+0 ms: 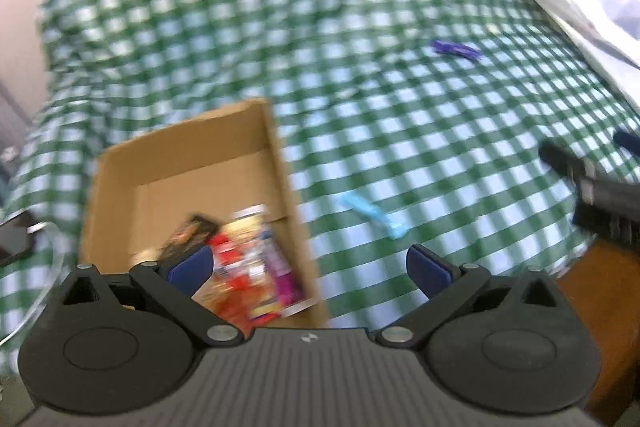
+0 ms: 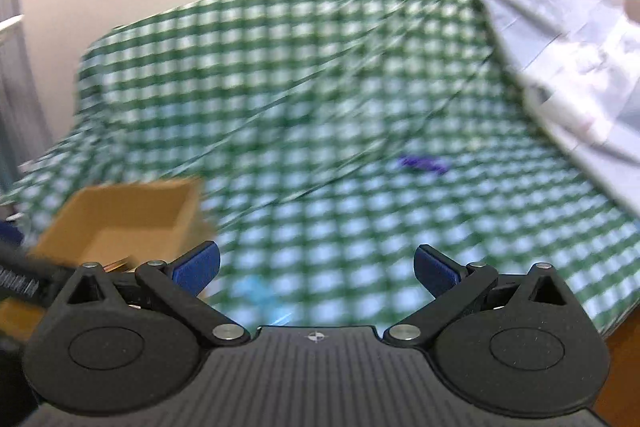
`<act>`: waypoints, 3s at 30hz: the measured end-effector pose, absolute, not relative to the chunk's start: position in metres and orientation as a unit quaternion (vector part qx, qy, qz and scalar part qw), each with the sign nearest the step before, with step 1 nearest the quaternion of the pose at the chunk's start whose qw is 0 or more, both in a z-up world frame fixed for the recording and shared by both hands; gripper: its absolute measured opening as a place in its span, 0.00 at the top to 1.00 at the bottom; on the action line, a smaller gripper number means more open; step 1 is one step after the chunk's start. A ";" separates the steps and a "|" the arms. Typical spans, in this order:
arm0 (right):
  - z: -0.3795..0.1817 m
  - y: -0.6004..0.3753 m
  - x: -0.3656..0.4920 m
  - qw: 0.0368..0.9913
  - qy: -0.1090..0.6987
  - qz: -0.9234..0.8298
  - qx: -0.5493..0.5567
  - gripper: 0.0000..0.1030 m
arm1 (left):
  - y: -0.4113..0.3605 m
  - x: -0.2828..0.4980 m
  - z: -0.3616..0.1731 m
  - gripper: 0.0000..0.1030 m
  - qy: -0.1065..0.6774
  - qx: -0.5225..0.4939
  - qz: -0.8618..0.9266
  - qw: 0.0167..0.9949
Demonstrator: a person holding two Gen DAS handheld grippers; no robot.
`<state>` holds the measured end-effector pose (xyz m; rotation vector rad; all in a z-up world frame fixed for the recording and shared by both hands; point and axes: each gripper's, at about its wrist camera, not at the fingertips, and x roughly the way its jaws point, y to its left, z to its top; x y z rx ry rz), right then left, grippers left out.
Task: Organize snacks
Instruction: 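Grasp the purple candy bar with the right tool while the left tool grasps the light-blue packet, then carry the purple bar and blue packet with both tools over the box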
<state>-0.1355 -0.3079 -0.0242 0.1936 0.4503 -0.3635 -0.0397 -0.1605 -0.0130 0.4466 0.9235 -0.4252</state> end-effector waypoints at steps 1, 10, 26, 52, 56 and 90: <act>-0.024 -0.326 -0.128 0.952 0.220 -0.191 0.090 0.01 | -0.174 -0.032 -0.020 0.00 0.450 0.209 -0.206 0.843; -0.071 -0.488 -0.015 0.944 0.222 -0.239 0.054 0.01 | -0.267 0.049 -0.125 0.00 0.568 0.186 -0.163 0.785; -0.202 -0.636 0.227 0.925 0.302 -0.230 0.019 0.01 | -0.272 0.135 -0.253 0.00 0.666 0.124 -0.083 0.731; -0.188 -0.577 0.113 0.928 0.293 -0.214 0.080 0.86 | -0.238 0.086 -0.163 0.86 0.587 0.121 -0.173 0.781; -0.163 -0.535 0.042 0.932 0.268 -0.209 0.127 0.86 | -0.214 0.055 -0.119 0.86 0.555 0.122 -0.202 0.798; -0.012 -0.095 -0.177 0.957 0.271 0.052 0.089 0.86 | 0.110 -0.145 0.032 0.86 0.393 0.018 -0.112 0.913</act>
